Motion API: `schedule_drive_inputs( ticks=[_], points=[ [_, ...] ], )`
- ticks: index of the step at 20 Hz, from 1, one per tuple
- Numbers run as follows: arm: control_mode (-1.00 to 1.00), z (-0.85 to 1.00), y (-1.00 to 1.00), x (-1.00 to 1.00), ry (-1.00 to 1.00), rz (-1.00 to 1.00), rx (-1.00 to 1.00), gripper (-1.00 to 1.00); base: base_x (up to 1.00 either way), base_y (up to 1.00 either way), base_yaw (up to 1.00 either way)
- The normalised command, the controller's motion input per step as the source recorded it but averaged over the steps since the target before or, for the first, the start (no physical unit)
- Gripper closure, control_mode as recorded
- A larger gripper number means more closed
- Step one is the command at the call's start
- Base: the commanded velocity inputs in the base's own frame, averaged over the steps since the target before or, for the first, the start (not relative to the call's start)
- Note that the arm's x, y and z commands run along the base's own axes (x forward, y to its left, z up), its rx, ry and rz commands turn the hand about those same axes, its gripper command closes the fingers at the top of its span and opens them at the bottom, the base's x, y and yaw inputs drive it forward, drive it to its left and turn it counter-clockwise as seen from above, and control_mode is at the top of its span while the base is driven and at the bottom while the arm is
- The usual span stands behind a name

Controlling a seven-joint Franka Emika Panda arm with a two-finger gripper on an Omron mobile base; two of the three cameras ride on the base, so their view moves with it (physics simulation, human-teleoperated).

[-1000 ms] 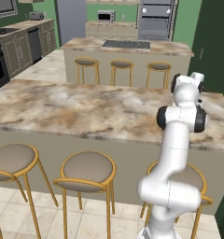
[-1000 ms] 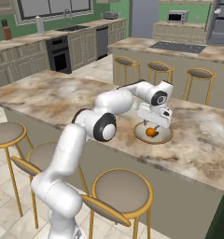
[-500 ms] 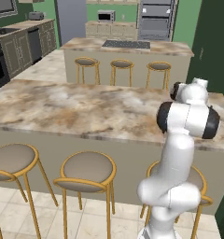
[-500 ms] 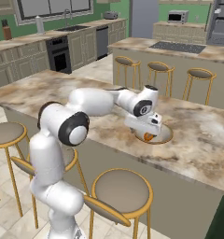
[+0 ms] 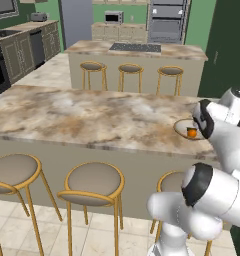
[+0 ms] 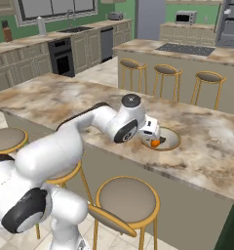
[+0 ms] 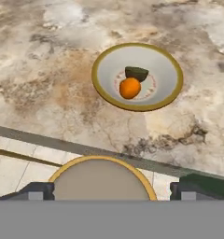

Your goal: Retrieve the kiwi and tangerine from the fridge and place them into the bowl on the dining table.

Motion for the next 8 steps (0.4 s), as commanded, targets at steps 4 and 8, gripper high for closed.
schedule_drive_inputs(
  ticks=[4, 8],
  points=[
    [-1.0, 0.94, 0.11, -1.0, -0.31, -0.01, -0.19, -1.0, 0.0, 0.0, 0.0],
    [-1.0, 0.42, 0.28, -0.96, -0.2, -0.02, -0.14, -1.0, 0.0, 0.0, 0.0]
  ],
)
